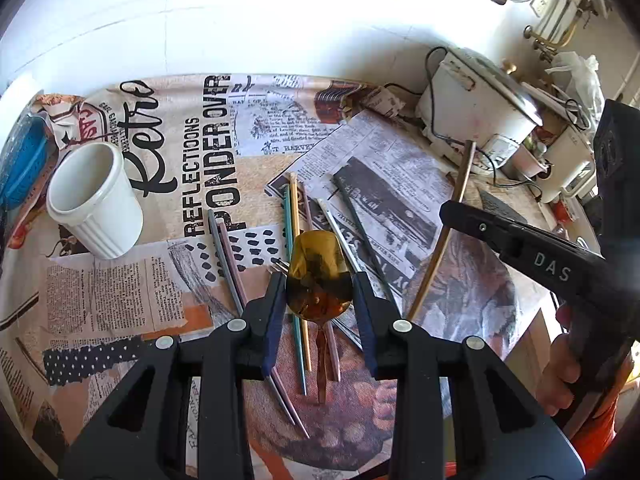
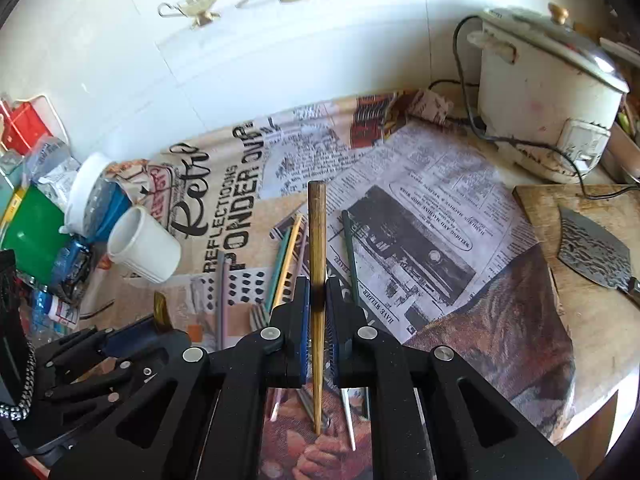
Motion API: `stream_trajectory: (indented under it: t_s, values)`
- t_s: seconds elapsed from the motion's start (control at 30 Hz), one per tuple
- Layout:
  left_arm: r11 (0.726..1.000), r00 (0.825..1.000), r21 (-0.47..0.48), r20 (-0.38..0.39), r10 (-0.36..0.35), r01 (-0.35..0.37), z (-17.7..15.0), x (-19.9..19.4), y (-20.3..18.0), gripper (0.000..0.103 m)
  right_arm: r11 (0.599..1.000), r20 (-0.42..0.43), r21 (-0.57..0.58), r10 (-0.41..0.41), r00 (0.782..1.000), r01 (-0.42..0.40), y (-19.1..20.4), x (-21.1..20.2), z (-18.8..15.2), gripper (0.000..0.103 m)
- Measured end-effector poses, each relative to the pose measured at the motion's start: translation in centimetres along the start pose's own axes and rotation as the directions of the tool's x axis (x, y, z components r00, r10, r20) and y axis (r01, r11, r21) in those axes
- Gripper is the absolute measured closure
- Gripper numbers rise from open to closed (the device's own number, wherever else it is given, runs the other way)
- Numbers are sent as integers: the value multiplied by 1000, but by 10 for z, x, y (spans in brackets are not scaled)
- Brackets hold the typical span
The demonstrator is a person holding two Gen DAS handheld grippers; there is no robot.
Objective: Organize utensils
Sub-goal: 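Lift the gold spoon with the left tool while the right tool lifts the gold chopstick toward the white cup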
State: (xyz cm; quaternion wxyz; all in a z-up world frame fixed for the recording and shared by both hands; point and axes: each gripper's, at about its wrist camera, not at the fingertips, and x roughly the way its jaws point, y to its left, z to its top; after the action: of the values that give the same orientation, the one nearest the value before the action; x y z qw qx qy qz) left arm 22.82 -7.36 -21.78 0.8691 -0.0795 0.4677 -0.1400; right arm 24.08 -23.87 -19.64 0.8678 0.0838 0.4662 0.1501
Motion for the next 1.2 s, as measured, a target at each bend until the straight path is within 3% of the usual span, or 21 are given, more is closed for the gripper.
stream_trajectory:
  t_s: [0.3,0.73,0.93,1.2]
  values:
    - [999,997,34,75,4,-6,-6,-32,-11,70,1000,65,7,20,998,-20,14,-27,-5,96]
    - [999,983,19,181,32,-36,9,-65,-5,70,997,151,-64,59,987,-50,42,-51,12,96]
    - [997,967,-32,242,74,-69,20,-84,14,70,989,183,-122,105,978,-83,62,-56,30,96]
    - [985,934,-117,320,159,-128,36,-110,50,70,969,205,-206,181,962,-139,95,-55,54,96]
